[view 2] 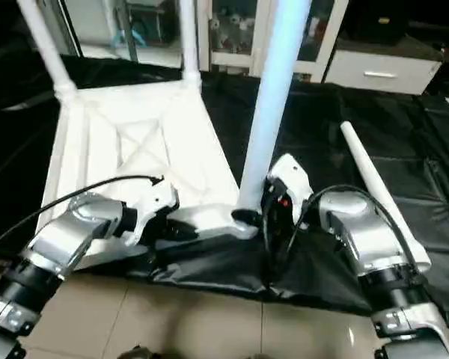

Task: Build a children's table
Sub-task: Rotate leg to tighten

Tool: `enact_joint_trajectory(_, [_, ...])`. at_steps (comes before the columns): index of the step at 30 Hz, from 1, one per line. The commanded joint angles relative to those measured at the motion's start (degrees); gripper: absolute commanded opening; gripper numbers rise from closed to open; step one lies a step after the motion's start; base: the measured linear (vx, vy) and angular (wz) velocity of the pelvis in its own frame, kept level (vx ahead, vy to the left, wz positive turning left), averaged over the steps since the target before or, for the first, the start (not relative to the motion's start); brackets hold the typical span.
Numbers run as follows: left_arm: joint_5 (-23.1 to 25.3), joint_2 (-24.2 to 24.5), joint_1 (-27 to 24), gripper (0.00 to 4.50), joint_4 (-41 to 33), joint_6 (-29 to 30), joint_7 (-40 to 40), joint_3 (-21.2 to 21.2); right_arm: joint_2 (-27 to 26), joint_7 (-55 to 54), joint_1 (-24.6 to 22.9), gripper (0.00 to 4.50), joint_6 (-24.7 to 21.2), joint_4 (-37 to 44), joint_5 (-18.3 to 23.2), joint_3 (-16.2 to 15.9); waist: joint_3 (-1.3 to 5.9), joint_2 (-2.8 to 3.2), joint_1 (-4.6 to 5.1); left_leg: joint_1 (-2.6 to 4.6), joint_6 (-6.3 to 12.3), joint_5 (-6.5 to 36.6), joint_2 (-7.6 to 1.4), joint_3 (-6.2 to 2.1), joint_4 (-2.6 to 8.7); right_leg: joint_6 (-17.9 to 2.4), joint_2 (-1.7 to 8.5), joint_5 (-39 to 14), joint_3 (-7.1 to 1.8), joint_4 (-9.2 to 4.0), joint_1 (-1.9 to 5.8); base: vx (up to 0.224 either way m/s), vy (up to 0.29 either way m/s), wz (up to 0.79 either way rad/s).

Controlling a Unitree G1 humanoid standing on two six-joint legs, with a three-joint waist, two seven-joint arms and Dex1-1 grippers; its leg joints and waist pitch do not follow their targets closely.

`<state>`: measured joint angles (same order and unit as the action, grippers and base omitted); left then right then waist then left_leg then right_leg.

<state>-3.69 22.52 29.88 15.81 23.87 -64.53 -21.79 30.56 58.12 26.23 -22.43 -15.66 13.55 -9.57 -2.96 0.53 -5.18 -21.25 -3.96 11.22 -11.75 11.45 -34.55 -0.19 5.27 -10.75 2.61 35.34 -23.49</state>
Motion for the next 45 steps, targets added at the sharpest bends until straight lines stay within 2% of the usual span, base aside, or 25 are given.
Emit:
enact_joint_trajectory(1, [-1.08, -0.32, -0.19, 0.0, -2.26, 0.35, -3.01, -2.12, 0.99, 1.46, -0.94, 4.43, -0.78, 1.38, 0.57, -0.66, 3.94, -0.2, 0.39, 1.02, 3.24, 7.36, -1.33, -0.42, 3.81, -15.09, 2.22, -2.67, -1.89, -3.27, 3.01, 0.0, 0.0, 0.0])
enact_joint_trajectory(6, [-1.2, 0.0, -0.31, 0.0, -2.99, 0.96, -3.29, -2.2, 1.63, 3.37, -1.28, 4.29, -0.21, 0.71, -0.7, -1.83, 4.06, -0.3, 0.37, 0.95, 3.18, 6.42, -1.28, -0.49, 3.74, -14.95, 2.17, -2.17, -1.83, -3.15, 3.07, 0.0, 0.0, 0.0])
enact_joint_trajectory(8, [-1.22, 0.05, -0.37, 0.0, -3.13, 1.05, -3.36, -2.16, 1.94, 3.89, -1.39, 4.01, -0.17, 0.72, -0.83, -2.17, 4.03, -0.3, 0.34, 0.95, 3.34, 6.41, -1.27, -0.47, 3.71, -14.99, 2.19, -2.24, -1.86, -3.18, 3.07, 0.0, 0.0, 0.0])
enact_joint_trajectory(11, [-1.2, 0.1, -0.38, 0.0, -3.19, 1.15, -3.37, -2.15, 2.19, 4.25, -1.49, 3.92, -0.31, 0.87, -0.88, -2.32, 4.08, -0.31, 0.34, 0.93, 3.42, 6.1, -1.26, -0.49, 3.66, -15.0, 2.18, -2.02, -1.84, -3.13, 3.1, 0.0, 0.0, 0.0])
enact_joint_trajectory(12, [-1.14, 0.23, -0.33, 0.0, -3.18, 1.17, -3.35, -2.12, 2.29, 4.29, -1.55, 3.73, -0.19, 0.92, -1.07, -2.27, 4.12, -0.34, 0.33, 0.94, 3.55, 5.84, -1.24, -0.47, 3.62, -15.08, 2.16, -1.56, -1.86, -3.07, 3.11, 0.0, 0.0, 0.0])
enact_joint_trajectory(23, [-1.0, 0.18, -0.27, 0.0, -2.85, 1.01, -3.33, -2.13, 1.59, 4.27, -2.05, 2.78, 0.86, 0.7, -1.18, -2.0, 4.21, -0.35, 0.28, 0.9, 3.98, 5.32, -1.22, -0.49, 3.48, -15.38, 2.17, -1.14, -1.81, -2.95, 3.16, 0.0, 0.0, 0.0])
enact_joint_trajectory(26, [-1.01, 0.17, -0.32, 0.0, -2.78, 1.04, -3.3, -2.15, 1.17, 3.58, -2.25, 2.75, 0.89, 0.31, -1.24, -1.74, 4.23, -0.34, 0.31, 0.85, 4.22, 4.85, -1.19, -0.51, 3.44, -15.55, 2.12, -0.44, -1.77, -2.86, 3.17, 0.0, 0.0, 0.0])
enact_joint_trajectory(28, [-0.97, 0.01, -0.35, 0.0, -2.59, 1.1, -2.93, -2.02, 0.43, 2.31, -2.19, 2.71, 0.98, -0.58, -1.3, -1.22, 4.12, -0.35, 0.39, 0.81, 3.98, 5.72, -1.18, -0.51, 3.5, -15.4, 2.18, -1.81, -1.78, -3.02, 3.16, 0.0, 0.0, 0.0])
enact_joint_trajectory(29, [-0.93, -1.23, -0.09, 0.0, -1.51, 1.32, -0.93, -1.18, -1.98, -2.14, -1.59, 2.7, 1.24, -3.3, -1.5, 0.43, 4.07, -0.29, 0.51, 0.83, 3.48, 6.51, -1.21, -0.51, 3.56, -15.14, 2.25, -3.11, -1.82, -3.15, 3.1, 0.0, 0.0, 0.0])
enact_joint_trajectory(30, [-0.93, -1.23, -0.09, 0.0, -1.51, 1.32, -0.93, -1.18, -1.98, -2.14, -1.59, 2.7, 1.24, -3.3, -1.5, 0.43, 3.93, -0.33, 0.61, 0.84, 3.16, 7.26, -1.14, -0.45, 3.61, -15.03, 2.19, -4.18, -1.83, -3.36, 3.0, 0.0, 0.0, 0.0])
enact_joint_trajectory(31, [-0.81, -3.39, 0.46, 0.0, 0.44, 1.44, 2.42, 0.11, -4.69, -7.09, -1.11, 2.69, 1.55, -6.03, -1.86, 1.93, 3.89, -0.24, 0.77, 0.87, 2.27, 8.5, -1.1, -0.5, 3.67, -14.67, 2.23, -6.26, -1.83, -3.52, 2.9, 0.0, 0.0, 0.0])
enact_joint_trajectory(32, [-0.71, -4.38, 0.72, 0.0, 1.37, 1.46, 4.02, 0.69, -5.65, -8.8, -1.03, 2.69, 1.7, -6.91, -2.02, 2.34, 3.77, -0.38, 1.01, 0.85, 1.14, 9.97, -1.02, -0.61, 3.83, -14.01, 2.26, -8.74, -1.8, -3.79, 2.96, 0.0, 0.0, 0.0])
enact_joint_trajectory(35, [-0.14, -7.69, 1.81, 0.0, 4.67, 0.98, 9.13, 2.09, -9.62, -15.01, -0.75, 2.68, 1.95, -9.66, -2.28, 3.56, 3.62, -0.44, 1.83, 0.91, -0.09, 12.62, -0.91, -0.77, 4.05, -12.67, 2.25, -12.72, -1.79, -4.33, 2.88, 0.0, 0.0, 0.0])
enact_joint_trajectory(36, [-0.09, -7.85, 1.89, 0.0, 4.83, 0.98, 9.4, 2.15, -9.85, -15.41, -0.7, 2.68, 1.95, -9.8, -2.31, 3.64, 3.65, -0.46, 1.93, 0.92, -0.2, 12.97, -0.89, -0.81, 4.08, -12.27, 2.26, -13.52, -1.77, -4.42, 2.93, 0.0, 0.0, 0.0])
enact_joint_trajectory(39, [1.59, -12.47, 4.57, 0.0, 10.05, 1.54, 18.46, 3.97, -16.13, -28.15, 1.4, 2.68, 3.19, -14.99, -4.04, 5.52, 3.63, -0.44, 2.47, 0.88, -0.23, 13.63, -0.81, -0.78, 4.08, -11.58, 2.25, -14.78, -1.85, -4.62, 2.55, 0.0, 0.0, 0.0])
enact_joint_trajectory(41, [1.89, -13.25, 5.09, 0.0, 11.0, 1.68, 20.15, 4.32, -17.12, -30.33, 1.89, 2.67, 3.6, -16.07, -4.44, 5.76, 3.57, -0.47, 2.96, 0.93, -0.98, 14.43, -0.69, -0.98, 4.2, -10.47, 2.25, -17.86, -1.67, -5.04, 2.61, 0.0, 0.0, 0.0])
enact_joint_trajectory(43, [3.38, -16.44, 7.11, 0.0, 15.01, 1.74, 27.5, 6.21, -21.5, -40.01, 4.28, 2.67, 5.47, -21.04, -5.84, 7.77, 3.58, -0.27, 3.16, 0.88, -0.67, 15.21, -0.67, -0.89, 4.14, -10.24, 2.26, -18.55, -1.77, -5.15, 2.34, 0.0, 0.0, 0.0])
enact_joint_trajectory(44, [4.05, -17.71, 7.92, 0.0, 16.74, 1.39, 30.63, 7.03, -23.29, -43.81, 5.34, 2.67, 6.28, -23.19, -6.21, 8.63, 3.57, -0.17, 3.49, 1.0, -1.62, 15.71, -0.61, -1.06, 4.23, -10.17, 2.15, -19.27, -1.61, -5.26, 2.21, 0.0, 0.0, 0.0])
enact_joint_trajectory(45, [4.91, -19.17, 8.84, 0.0, 18.84, 0.21, 34.6, 7.7, -25.64, -49.22, 6.87, 2.67, 7.82, -26.15, -6.27, 9.98, 3.58, -0.33, 3.55, 1.04, -1.6, 15.83, -0.56, -1.06, 4.32, -9.92, 2.05, -19.38, -1.55, -5.4, 2.29, 0.0, 0.0, 0.0])
